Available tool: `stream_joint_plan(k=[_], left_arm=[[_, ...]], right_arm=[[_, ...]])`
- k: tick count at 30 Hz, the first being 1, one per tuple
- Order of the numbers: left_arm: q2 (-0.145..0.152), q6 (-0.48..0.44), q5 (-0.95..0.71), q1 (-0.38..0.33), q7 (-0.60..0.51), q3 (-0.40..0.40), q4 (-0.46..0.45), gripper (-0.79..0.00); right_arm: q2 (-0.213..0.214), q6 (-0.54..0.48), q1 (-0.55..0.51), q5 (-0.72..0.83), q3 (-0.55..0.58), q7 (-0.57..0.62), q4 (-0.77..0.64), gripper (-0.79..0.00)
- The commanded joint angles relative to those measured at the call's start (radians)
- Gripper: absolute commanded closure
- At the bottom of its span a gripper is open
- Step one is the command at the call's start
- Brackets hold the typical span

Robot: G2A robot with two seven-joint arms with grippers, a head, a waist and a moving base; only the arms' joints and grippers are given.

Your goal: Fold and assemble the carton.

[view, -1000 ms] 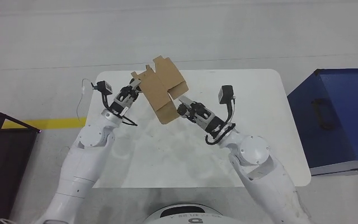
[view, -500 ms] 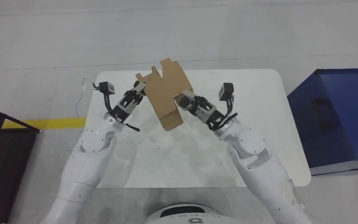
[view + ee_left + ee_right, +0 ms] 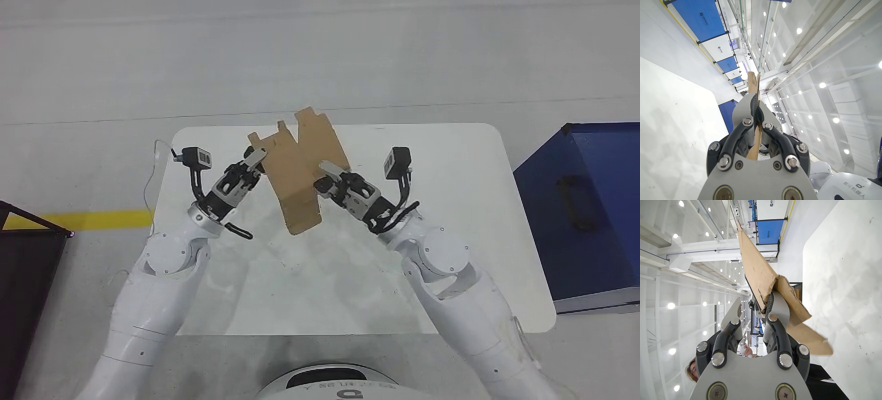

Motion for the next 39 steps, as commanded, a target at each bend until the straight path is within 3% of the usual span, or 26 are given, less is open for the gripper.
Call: stream_joint_plan(k=[1, 12, 21, 28, 34, 39], left_arm=[[0.000, -0.001, 0.004, 0.003, -0.008, -0.001, -0.001, 0.000], [0.001, -0.020, -0.004, 0.016, -0.061, -0.012, -0.002, 0.000], [0.005, -0.075, -0.018, 0.017, -0.167, -0.013, -0.005, 0.000], [0.006, -0.087, -0.017, 0.014, -0.185, -0.016, 0.002, 0.000], [0.007, -0.105, -0.020, 0.017, -0.210, -0.020, 0.009, 0.000], [0.010, -0.114, -0.031, 0.024, -0.234, -0.026, 0.004, 0.000]], right_arm=[[0.000, -0.005, 0.000, -0.003, 0.000, -0.001, -0.003, -0.314], [0.006, -0.018, -0.047, -0.039, 0.039, -0.036, -0.041, -0.317], [0.007, -0.017, -0.046, -0.028, 0.043, -0.007, -0.044, -0.305], [0.006, -0.019, -0.040, -0.038, 0.038, -0.010, -0.046, -0.169], [0.005, -0.060, -0.046, 0.048, 0.051, 0.029, -0.033, -0.188], [0.006, -0.093, -0.049, 0.097, 0.075, 0.065, -0.004, -0.135]])
